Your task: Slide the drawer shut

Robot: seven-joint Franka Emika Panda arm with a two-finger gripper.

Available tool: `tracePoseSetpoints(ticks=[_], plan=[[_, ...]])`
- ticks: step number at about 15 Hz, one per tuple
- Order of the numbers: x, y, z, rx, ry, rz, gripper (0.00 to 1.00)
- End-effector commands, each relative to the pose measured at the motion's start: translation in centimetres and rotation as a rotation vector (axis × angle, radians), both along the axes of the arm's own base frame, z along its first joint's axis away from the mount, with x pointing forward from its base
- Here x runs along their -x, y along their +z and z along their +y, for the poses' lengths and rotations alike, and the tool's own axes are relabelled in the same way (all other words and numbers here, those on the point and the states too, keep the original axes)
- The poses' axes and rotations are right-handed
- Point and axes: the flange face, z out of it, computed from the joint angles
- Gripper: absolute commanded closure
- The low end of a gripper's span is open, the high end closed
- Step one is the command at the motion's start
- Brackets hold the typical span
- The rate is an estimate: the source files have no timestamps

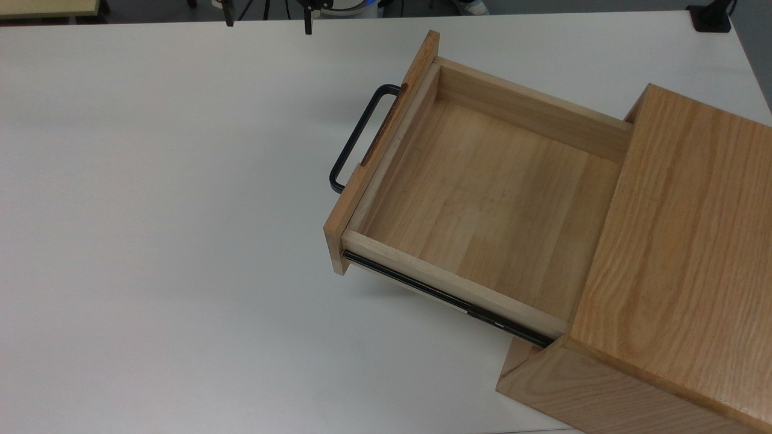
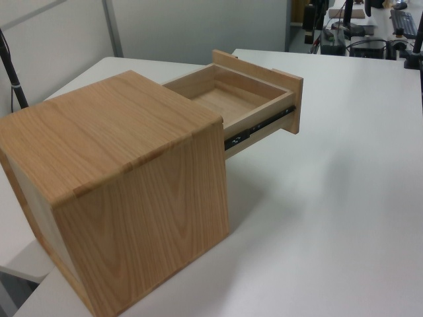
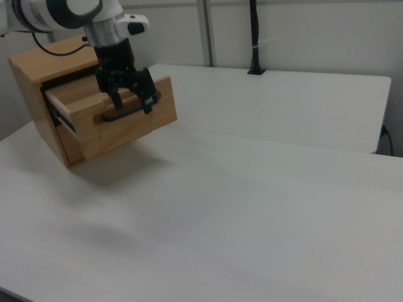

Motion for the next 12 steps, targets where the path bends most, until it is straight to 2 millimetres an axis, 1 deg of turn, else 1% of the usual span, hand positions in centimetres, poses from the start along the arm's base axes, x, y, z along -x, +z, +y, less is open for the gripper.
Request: tracePoseSetpoints(ticks=[1, 2, 5, 6, 8, 9, 11, 12], plan=[[0.8, 0.3, -1.0, -0.03, -0.001, -0.023, 0.0], [0.8, 0.3, -1.2, -0.034, 0.005, -0.021, 0.0], [0.4, -0.6, -1.2, -0.025, 0.208, 0.0, 0.0], [-0.1, -1.4, -1.5, -0.024, 0.272, 0.017, 0.0], [-0.5, -2.1, -2.1, -0.017, 0.384, 0.036, 0.0], [-1.1, -3.0, -2.0, -0.015, 0.405, 0.044, 0.0], [-1.9, -3.4, -2.0, -0.013, 0.404, 0.017, 0.21], [-2.5, -4.2, -1.7, -0.019, 0.399, 0.012, 0.37]])
